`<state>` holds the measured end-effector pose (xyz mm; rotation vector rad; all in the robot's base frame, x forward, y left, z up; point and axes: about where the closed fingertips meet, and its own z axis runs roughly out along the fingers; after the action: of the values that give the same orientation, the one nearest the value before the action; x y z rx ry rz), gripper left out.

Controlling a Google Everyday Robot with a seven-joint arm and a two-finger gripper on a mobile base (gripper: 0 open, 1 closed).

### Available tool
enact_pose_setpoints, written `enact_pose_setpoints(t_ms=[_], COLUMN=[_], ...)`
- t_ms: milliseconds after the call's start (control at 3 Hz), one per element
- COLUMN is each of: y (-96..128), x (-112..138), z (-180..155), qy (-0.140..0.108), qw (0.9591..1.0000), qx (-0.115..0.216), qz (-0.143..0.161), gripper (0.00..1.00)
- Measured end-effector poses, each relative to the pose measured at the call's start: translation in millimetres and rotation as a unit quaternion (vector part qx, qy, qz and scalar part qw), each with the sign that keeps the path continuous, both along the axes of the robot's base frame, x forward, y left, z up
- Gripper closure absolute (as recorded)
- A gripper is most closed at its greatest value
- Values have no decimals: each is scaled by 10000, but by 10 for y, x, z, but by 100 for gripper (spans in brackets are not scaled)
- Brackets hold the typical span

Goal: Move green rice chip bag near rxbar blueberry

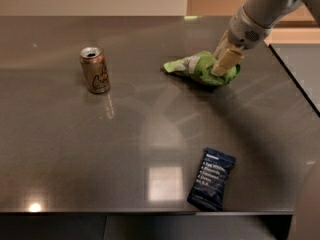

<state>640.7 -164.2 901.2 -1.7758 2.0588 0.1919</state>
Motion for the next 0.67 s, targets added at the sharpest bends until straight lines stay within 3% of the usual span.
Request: enact_pose_setpoints(t_ms=[667], y=[-321], x=[-862], z=[227], qy=[252], qw=[9988], qx=[140], qz=[398], gripper=[100])
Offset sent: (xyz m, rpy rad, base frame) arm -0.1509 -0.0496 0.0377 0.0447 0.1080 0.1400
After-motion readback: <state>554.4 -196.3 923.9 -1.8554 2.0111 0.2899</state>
